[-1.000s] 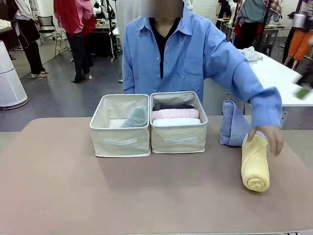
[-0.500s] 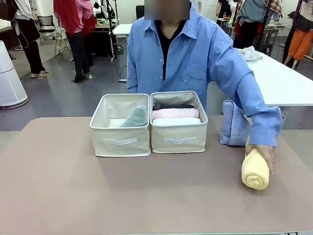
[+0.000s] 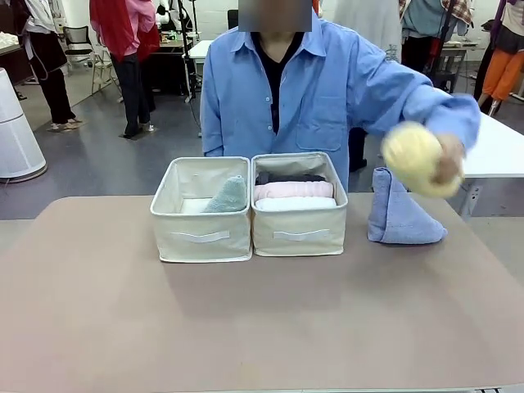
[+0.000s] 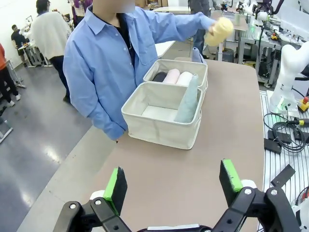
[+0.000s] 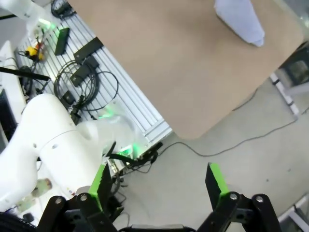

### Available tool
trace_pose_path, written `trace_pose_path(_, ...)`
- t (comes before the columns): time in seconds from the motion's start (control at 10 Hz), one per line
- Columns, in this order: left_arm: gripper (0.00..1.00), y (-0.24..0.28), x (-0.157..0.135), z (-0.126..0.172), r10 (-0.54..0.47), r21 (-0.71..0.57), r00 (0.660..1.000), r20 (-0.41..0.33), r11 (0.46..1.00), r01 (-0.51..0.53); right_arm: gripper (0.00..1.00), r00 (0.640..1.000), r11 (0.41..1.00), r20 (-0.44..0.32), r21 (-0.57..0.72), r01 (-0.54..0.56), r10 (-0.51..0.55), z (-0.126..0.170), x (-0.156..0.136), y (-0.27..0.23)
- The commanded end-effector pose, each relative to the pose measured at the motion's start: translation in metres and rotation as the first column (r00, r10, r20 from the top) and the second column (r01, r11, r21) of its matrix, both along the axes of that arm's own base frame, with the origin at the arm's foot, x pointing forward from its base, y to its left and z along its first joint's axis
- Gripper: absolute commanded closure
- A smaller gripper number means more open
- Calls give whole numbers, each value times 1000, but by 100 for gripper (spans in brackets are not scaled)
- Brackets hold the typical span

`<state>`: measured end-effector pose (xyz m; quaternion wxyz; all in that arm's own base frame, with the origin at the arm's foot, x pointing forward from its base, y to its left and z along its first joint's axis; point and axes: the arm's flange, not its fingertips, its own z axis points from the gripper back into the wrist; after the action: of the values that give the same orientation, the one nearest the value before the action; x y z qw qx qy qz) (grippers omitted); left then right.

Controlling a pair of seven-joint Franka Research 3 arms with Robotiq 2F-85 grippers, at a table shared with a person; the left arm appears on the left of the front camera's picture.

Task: Sort the towels based on their folding style.
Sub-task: Pick up another triangle-folded towel from the table and place it in the left Fabric basket.

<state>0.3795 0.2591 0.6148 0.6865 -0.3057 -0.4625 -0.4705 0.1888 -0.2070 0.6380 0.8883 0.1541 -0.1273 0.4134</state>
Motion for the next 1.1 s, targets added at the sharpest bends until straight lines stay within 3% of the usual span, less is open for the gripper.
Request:
trace_pose_path(0.0,0,-1,-1,-1,6,-15,1000,25,1000,-6,0,1000,1000,0,-22,-21,21,-5,6,11)
trace_pose_path(0.3,0,-1,-1,-1,6,-15,1000,25,1000,-6,0,998,999,28,6,-53,52,-5,29,34)
trace_pose_path(0.6,0,-1,-1,-1,6,-15,1000,25,1000,-6,0,978,987,173,81,-137,121,0,88,97)
trace_pose_path(0.8,0,-1,-1,-1,6,-15,1000,25,1000,-6,0,976,984,156,59,-166,155,-18,141,152)
trace_pose_path(1.0,0,-1,-1,-1,6,-15,1000,25,1000,-6,0,979,985,113,11,-170,168,-44,168,182)
